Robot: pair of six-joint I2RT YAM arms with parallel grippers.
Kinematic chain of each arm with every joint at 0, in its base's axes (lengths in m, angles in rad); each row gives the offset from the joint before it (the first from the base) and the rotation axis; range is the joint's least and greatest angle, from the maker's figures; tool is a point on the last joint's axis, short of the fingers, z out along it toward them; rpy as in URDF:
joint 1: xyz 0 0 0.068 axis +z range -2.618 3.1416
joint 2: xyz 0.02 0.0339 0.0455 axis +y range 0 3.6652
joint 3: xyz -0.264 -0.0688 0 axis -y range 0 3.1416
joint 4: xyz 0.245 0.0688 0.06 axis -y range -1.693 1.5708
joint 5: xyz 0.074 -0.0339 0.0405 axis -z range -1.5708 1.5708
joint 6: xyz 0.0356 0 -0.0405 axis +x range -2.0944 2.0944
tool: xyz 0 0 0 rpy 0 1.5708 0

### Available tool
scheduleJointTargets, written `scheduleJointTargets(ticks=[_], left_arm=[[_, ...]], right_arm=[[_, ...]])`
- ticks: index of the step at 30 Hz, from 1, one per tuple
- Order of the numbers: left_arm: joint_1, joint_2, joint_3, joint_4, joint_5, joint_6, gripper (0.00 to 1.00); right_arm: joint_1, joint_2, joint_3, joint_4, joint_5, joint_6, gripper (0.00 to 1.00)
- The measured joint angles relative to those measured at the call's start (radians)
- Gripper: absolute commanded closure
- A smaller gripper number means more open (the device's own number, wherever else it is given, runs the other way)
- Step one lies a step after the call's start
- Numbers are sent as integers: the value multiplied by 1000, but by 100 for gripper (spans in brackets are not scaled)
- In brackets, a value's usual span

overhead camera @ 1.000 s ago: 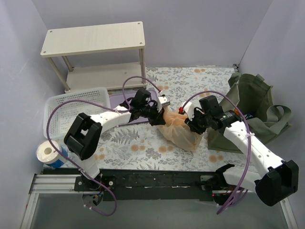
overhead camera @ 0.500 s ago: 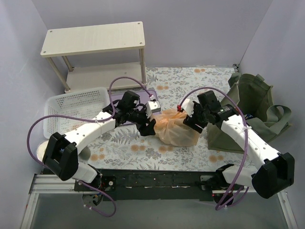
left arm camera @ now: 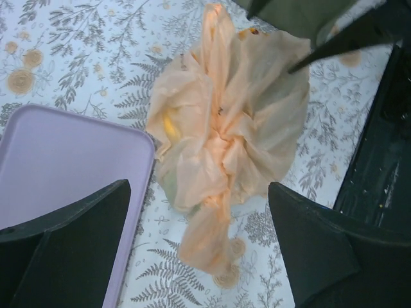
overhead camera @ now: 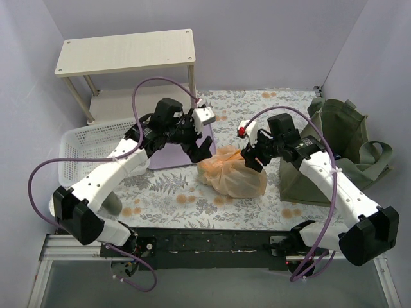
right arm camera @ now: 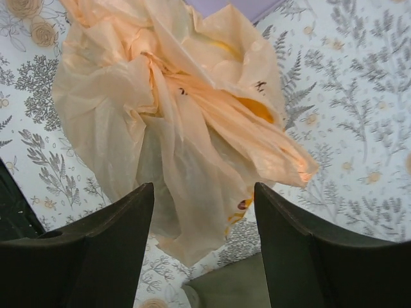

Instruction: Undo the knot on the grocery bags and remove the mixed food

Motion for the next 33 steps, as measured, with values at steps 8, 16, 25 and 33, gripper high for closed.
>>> scheduleJointTargets(ticks=[8,16,25,33], left_arm=[[14,220,37,45,26,-128,18],[25,385,25,80,115,-243,100],[160,322,-16,60,190,-256,100],[183,172,-109,-40,268,-212,24]], right_arm=[[0,-25,-176,156,-51,152,36],[0,-24,-221,253,-83,213,96],[-167,-174,-223,133,-94,76,99],[-260,-256,-201,25,-108,2,30]])
